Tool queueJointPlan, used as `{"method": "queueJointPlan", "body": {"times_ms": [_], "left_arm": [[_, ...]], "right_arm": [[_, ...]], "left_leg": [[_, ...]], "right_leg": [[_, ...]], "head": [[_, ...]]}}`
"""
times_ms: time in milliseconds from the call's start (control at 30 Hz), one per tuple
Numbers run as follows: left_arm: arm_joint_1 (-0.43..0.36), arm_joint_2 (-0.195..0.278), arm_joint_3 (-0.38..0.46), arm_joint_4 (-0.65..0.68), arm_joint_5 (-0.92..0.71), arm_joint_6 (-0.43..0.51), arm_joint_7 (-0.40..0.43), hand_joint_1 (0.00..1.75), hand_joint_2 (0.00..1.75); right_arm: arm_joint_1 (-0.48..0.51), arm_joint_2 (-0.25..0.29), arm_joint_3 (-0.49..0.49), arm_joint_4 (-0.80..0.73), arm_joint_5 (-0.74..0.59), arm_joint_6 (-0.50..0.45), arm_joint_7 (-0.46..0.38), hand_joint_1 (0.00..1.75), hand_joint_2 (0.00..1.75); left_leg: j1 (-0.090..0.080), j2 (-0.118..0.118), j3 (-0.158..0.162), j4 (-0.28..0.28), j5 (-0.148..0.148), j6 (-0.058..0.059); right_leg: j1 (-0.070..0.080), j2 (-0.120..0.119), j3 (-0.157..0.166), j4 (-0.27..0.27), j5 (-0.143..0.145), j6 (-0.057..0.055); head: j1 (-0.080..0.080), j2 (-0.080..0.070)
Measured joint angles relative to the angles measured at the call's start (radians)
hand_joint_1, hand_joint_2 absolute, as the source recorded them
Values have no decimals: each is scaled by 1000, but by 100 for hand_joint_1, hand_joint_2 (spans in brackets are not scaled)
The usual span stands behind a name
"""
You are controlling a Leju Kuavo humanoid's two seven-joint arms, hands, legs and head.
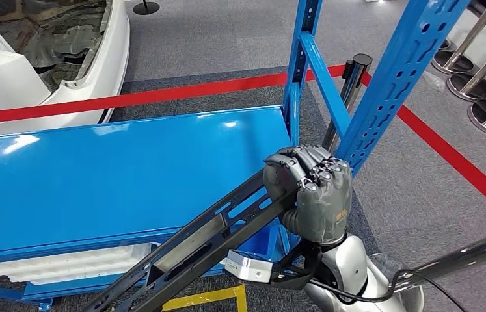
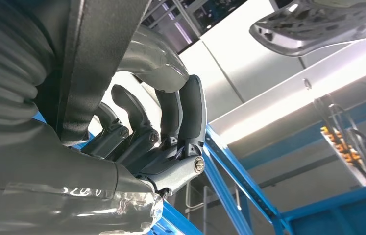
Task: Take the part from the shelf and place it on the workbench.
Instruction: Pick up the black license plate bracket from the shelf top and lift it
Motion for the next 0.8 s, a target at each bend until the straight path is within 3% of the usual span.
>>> {"method": "queueJointPlan", "body": {"times_ms": [500,800], "left_arm": [[0,0,-1,0,-5,-1,-3,0,0],[-8,0,-3,0,-13,-26,-5,0,0]], "right_arm": [[66,29,-77,-109,34,0,-91,175,175],[70,33,-82,-131,46,0,-72,175,175]], "left_leg": [[0,0,0,0,0,1],[0,0,0,0,0,1]], "right_leg": [[0,0,0,0,0,0],[0,0,1,0,0,0]], "head": [[0,0],[0,0]]}}
